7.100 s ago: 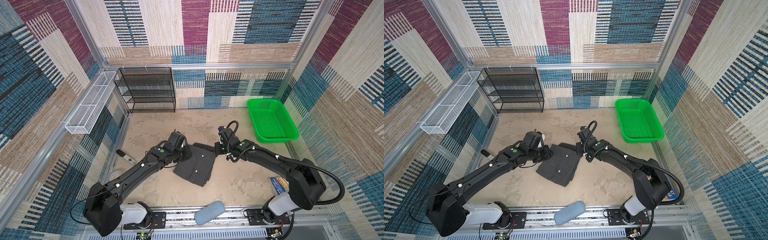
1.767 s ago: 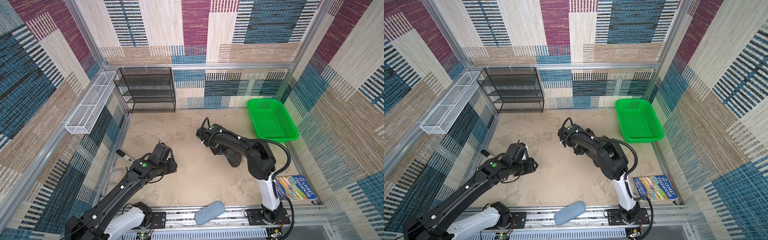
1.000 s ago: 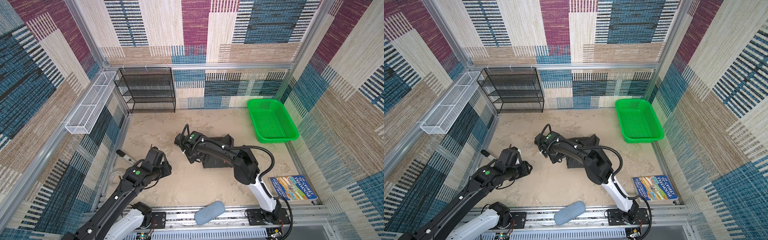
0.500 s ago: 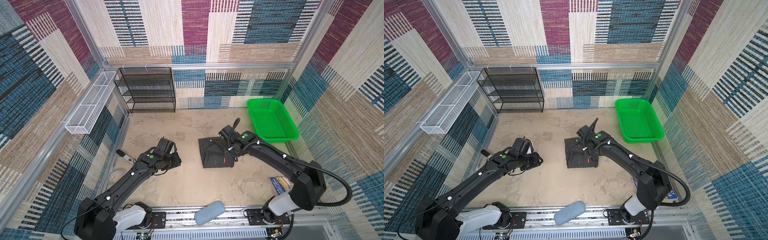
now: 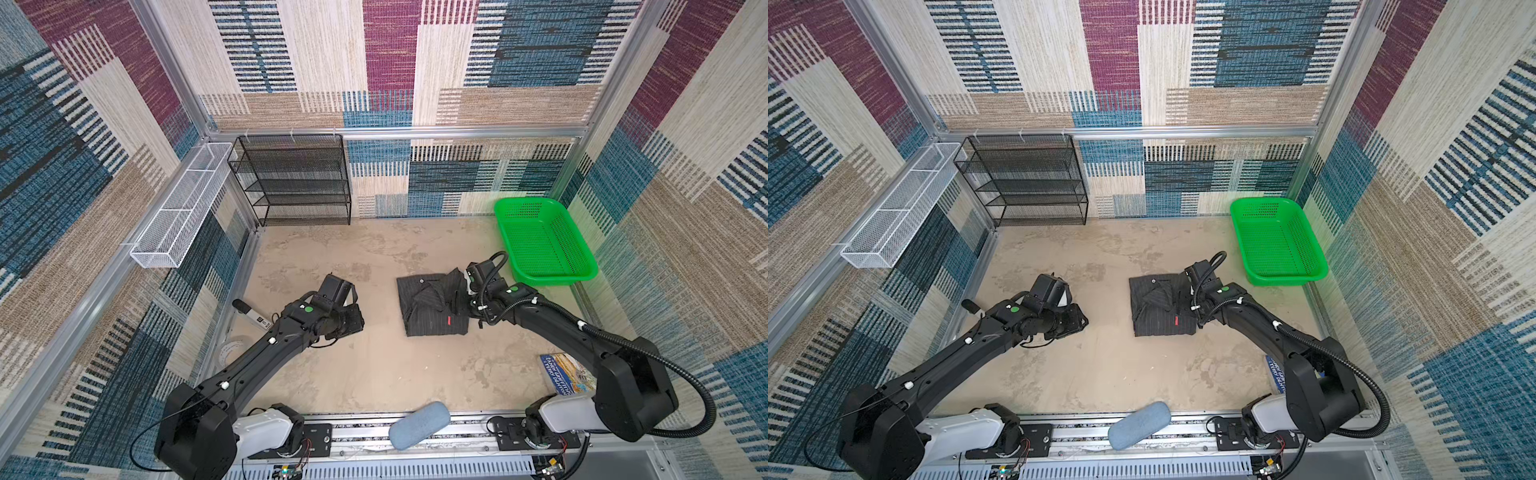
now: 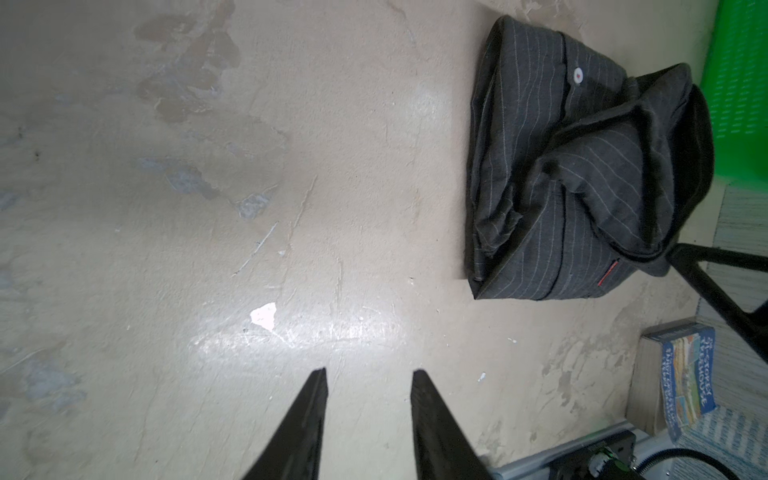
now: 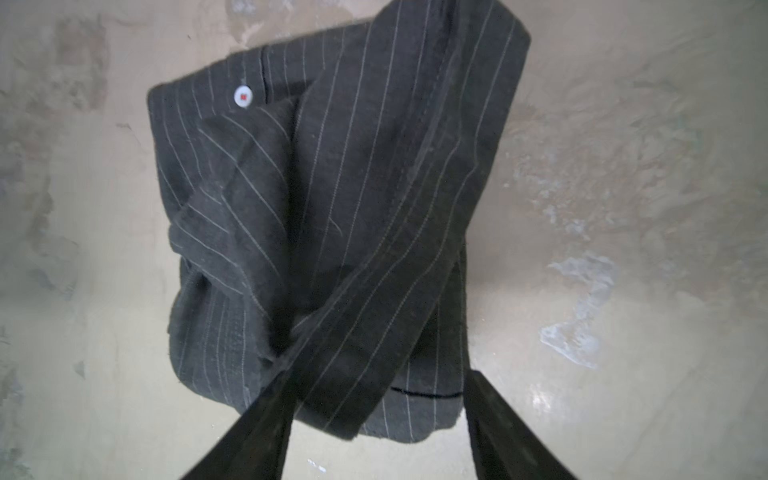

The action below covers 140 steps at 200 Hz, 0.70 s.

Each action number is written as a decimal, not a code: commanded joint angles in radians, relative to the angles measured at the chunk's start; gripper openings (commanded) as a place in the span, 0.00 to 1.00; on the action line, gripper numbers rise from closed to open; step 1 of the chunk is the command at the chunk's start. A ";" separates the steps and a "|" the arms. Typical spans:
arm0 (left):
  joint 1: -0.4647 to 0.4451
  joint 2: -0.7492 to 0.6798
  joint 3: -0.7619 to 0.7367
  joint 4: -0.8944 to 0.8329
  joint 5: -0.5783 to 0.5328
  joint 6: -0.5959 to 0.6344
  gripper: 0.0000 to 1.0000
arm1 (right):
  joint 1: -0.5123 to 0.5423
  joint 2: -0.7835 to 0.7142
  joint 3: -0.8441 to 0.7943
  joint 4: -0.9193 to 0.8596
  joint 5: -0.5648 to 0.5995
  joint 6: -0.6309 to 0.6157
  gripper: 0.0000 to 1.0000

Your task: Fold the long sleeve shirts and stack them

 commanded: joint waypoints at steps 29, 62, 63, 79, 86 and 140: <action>0.001 0.010 0.024 -0.036 -0.009 0.023 0.36 | -0.006 -0.036 -0.043 0.241 -0.112 0.066 0.68; 0.001 0.009 0.021 -0.035 -0.011 0.018 0.35 | -0.006 -0.009 -0.032 0.256 -0.135 0.073 0.67; 0.001 0.009 0.020 -0.036 -0.011 0.018 0.35 | -0.006 -0.009 -0.031 0.255 -0.135 0.073 0.67; 0.001 0.006 0.019 -0.035 -0.011 0.017 0.35 | -0.006 -0.019 -0.032 0.242 -0.125 0.085 0.67; 0.001 0.006 0.019 -0.035 -0.011 0.018 0.35 | -0.006 -0.032 -0.036 0.232 -0.114 0.092 0.67; 0.001 0.016 0.026 -0.038 -0.003 0.023 0.34 | -0.006 -0.172 -0.108 0.173 -0.070 0.137 0.70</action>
